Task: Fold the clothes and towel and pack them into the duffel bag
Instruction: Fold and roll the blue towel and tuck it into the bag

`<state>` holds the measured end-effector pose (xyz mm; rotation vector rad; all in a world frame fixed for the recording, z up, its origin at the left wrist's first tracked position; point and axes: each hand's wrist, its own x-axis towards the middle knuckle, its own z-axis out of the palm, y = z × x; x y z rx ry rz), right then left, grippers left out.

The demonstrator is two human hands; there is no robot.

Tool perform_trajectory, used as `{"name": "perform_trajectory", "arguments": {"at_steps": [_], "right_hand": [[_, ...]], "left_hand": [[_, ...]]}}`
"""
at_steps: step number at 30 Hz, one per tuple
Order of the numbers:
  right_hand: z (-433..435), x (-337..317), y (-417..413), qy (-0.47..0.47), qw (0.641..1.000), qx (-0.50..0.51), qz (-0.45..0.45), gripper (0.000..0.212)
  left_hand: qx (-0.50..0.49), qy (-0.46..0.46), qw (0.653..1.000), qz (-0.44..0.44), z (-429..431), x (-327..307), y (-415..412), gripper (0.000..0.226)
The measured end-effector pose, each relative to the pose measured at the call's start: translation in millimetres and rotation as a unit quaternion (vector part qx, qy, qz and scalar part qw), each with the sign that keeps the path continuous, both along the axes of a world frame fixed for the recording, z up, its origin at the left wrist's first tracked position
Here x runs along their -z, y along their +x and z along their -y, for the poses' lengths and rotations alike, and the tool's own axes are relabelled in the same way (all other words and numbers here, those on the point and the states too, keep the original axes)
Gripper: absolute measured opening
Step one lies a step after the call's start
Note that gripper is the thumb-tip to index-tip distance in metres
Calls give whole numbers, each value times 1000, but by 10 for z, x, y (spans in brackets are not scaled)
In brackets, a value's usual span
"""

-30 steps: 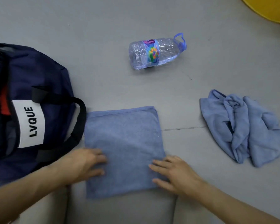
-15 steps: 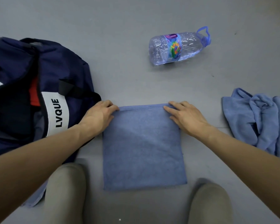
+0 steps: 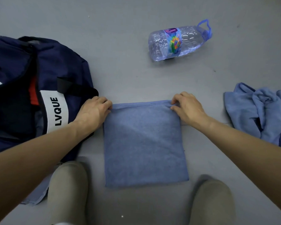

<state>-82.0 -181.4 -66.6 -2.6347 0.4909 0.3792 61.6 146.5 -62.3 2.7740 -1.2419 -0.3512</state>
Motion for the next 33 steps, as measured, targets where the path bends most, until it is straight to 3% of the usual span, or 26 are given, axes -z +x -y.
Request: {"name": "perform_trajectory", "arguments": {"at_steps": [9, 13, 17, 21, 25, 27, 31, 33], "right_hand": [[-7, -40, 97, -3, 997, 67, 49, 4], [-34, -28, 50, -46, 993, 70, 78, 13], [-390, -37, -362, -79, 977, -141, 142, 22], [-834, 211, -1269, -83, 950, -293, 72, 59], [-838, 307, -1665, -121, 954, -273, 5, 81], [-848, 294, -1652, -125, 960, -252, 0, 82], [-844, 291, -1505, -122, 970, -210, 5, 82], [-762, 281, -1456, -114, 964, -238, 37, 75]], "left_hand": [[-77, 12, 997, -7, 160, -103, 39, 8], [-101, -11, 995, 20, 205, -94, 36, 9], [67, -52, 992, 89, 126, -89, -428, 34], [150, -37, 988, -9, -224, 141, -1386, 55], [204, 51, 976, -49, -508, 276, -1554, 75], [234, 71, 968, -51, -519, 304, -1396, 81], [196, 68, 977, -54, -334, 286, -1055, 83], [187, 69, 979, -46, -264, 245, -981, 79]]}}
